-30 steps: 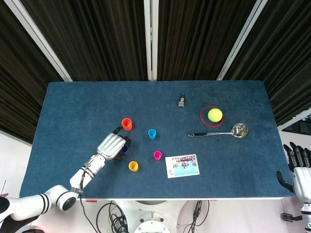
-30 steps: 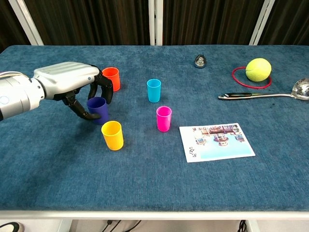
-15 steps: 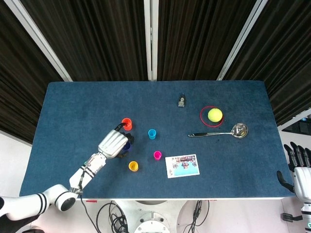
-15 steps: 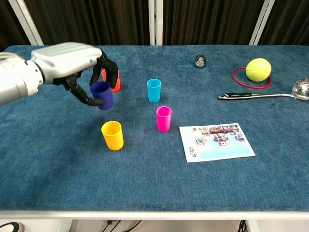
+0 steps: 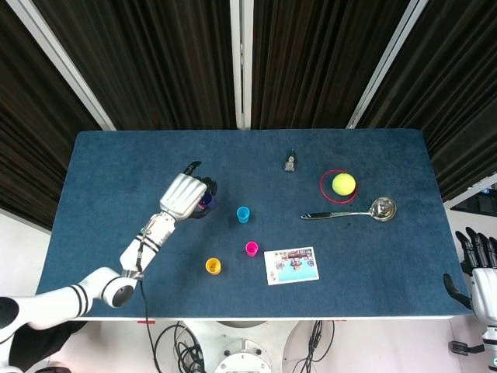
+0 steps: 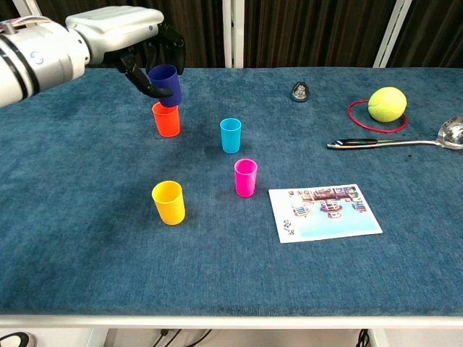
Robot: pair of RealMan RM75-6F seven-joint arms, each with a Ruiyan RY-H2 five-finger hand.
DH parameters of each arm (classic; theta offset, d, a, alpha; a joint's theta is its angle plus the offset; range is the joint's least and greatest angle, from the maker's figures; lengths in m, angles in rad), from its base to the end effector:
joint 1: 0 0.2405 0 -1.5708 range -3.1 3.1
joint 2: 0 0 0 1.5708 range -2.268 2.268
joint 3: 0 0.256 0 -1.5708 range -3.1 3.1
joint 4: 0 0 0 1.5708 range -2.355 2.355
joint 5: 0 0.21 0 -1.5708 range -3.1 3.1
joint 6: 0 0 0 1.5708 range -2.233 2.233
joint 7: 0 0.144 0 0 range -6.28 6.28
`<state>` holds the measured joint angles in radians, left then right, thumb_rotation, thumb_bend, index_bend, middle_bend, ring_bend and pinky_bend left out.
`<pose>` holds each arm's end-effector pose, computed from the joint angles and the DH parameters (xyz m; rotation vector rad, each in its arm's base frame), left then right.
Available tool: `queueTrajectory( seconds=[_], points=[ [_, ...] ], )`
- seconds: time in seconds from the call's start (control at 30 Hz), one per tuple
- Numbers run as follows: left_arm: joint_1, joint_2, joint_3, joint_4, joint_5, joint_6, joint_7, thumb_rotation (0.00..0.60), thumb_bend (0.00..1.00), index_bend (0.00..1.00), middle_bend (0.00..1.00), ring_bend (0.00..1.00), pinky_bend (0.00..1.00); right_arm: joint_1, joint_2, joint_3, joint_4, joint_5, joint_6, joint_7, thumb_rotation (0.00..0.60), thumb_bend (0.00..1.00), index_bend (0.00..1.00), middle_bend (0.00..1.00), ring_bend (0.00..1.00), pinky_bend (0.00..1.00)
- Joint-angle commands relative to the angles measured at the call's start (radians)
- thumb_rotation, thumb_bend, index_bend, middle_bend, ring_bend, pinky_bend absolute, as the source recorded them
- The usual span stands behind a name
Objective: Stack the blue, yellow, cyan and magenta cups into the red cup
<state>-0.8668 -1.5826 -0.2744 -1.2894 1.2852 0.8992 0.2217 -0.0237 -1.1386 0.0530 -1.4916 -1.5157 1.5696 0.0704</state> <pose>-0.1005 0.3960 -0.0031 -1.9210 -0.7190 -1.0709 -0.3425 -0.1466 0.1755 1.2948 -0.8693 0.8649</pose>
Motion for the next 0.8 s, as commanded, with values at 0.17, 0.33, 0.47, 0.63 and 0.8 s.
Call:
queueTrajectory(
  seconds=[0.17,0.33,0.47,0.63,0.8],
  points=[
    [-0.044,-0.048,-0.007,0.094,-0.041,-0.036,-0.010,0.600,0.26,0.47,0.50,0.55,0.12,-0.004,0.000,0.003,0.012,0.006,0.003,0.016,0.600,0.31,0.00,0.00,0.00,0.00],
    [-0.056,-0.064,-0.008,0.138,-0.078,-0.055,0.001,0.600,0.26,0.47,0.50,0.55,0.12,-0.006,0.000,0.003,0.017,0.003,0.007,0.023,0.600,0.31,0.00,0.00,0.00,0.00],
    [-0.054,-0.064,0.001,0.148,-0.097,-0.058,0.016,0.600,0.26,0.47,0.50,0.54,0.11,-0.009,0.000,0.004,0.024,0.009,0.006,0.030,0.600,0.31,0.00,0.00,0.00,0.00],
    [-0.050,-0.060,0.009,0.144,-0.115,-0.058,0.022,0.600,0.26,0.47,0.50,0.54,0.11,-0.006,0.000,0.004,0.026,0.011,-0.001,0.031,0.600,0.31,0.00,0.00,0.00,0.00],
    [-0.054,-0.062,0.019,0.151,-0.112,-0.057,0.021,0.600,0.26,0.47,0.50,0.52,0.11,-0.003,-0.001,0.004,0.022,0.010,-0.006,0.022,0.600,0.31,0.00,0.00,0.00,0.00]
  ],
)
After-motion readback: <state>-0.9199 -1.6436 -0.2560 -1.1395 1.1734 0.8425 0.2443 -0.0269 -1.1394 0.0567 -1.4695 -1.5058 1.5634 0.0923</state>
